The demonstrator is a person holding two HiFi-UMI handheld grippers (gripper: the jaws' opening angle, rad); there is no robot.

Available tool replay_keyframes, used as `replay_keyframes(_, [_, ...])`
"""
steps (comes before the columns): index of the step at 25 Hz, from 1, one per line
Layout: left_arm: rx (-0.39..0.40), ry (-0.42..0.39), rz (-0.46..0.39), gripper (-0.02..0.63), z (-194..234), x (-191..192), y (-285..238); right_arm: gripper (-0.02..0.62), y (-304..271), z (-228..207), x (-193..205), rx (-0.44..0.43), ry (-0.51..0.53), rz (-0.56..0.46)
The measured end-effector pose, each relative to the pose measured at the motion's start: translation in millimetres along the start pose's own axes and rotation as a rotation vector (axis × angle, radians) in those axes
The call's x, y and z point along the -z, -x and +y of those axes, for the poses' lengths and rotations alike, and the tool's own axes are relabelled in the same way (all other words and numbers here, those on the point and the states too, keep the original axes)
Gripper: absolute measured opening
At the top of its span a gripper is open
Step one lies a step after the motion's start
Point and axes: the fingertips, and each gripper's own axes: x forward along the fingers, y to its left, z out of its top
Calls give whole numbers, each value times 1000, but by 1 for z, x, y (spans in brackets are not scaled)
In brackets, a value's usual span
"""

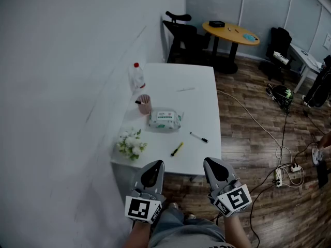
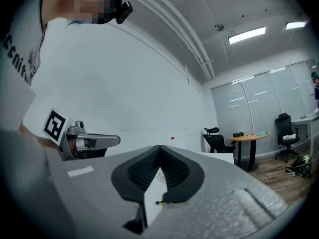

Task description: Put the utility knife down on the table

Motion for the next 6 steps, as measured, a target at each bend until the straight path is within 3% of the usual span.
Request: replay_keyframes(6, [5, 1, -3, 18, -1, 1, 2, -8, 0, 1, 0, 1, 2, -5])
